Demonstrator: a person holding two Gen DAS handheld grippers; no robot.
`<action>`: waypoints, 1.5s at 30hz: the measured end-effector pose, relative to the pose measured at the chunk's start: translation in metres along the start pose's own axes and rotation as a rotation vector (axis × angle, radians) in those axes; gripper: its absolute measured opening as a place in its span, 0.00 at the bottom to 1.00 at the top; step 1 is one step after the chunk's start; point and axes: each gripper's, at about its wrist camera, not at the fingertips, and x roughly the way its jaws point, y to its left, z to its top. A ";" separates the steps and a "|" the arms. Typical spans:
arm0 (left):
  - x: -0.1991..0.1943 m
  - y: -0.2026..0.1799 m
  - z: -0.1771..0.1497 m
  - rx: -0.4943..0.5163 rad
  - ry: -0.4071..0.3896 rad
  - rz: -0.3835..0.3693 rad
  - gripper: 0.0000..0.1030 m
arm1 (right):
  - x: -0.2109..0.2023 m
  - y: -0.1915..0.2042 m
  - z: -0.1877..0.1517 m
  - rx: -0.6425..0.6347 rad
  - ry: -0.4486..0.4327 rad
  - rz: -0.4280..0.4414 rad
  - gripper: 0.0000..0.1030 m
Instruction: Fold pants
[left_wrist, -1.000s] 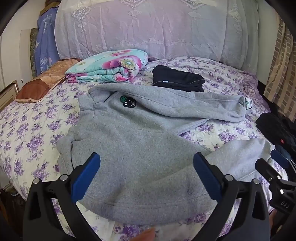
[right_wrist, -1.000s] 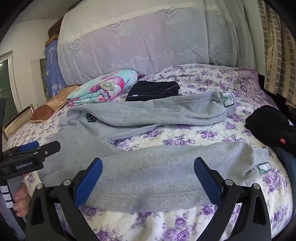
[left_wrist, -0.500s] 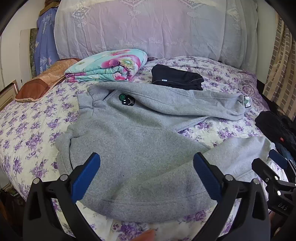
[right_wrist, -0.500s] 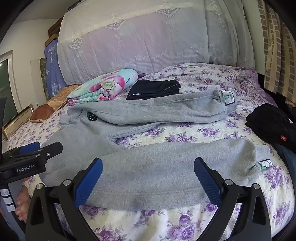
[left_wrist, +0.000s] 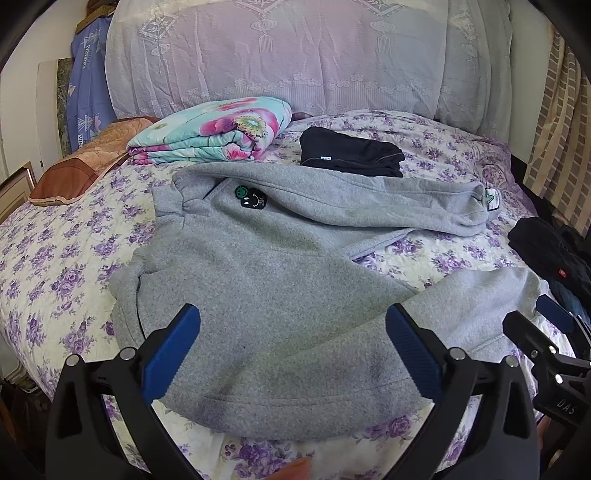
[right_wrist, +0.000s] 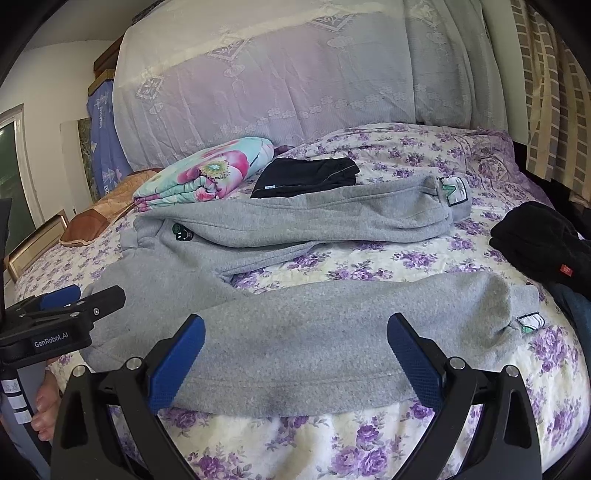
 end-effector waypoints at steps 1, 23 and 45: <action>0.000 0.000 0.000 0.000 0.000 0.000 0.96 | 0.000 0.000 0.000 0.002 0.000 0.001 0.97; -0.001 -0.004 -0.005 -0.003 0.008 -0.003 0.96 | -0.001 -0.003 -0.003 0.019 0.007 0.007 0.97; -0.001 -0.004 -0.008 -0.005 0.014 -0.004 0.96 | -0.004 -0.006 -0.005 0.028 0.011 0.006 0.97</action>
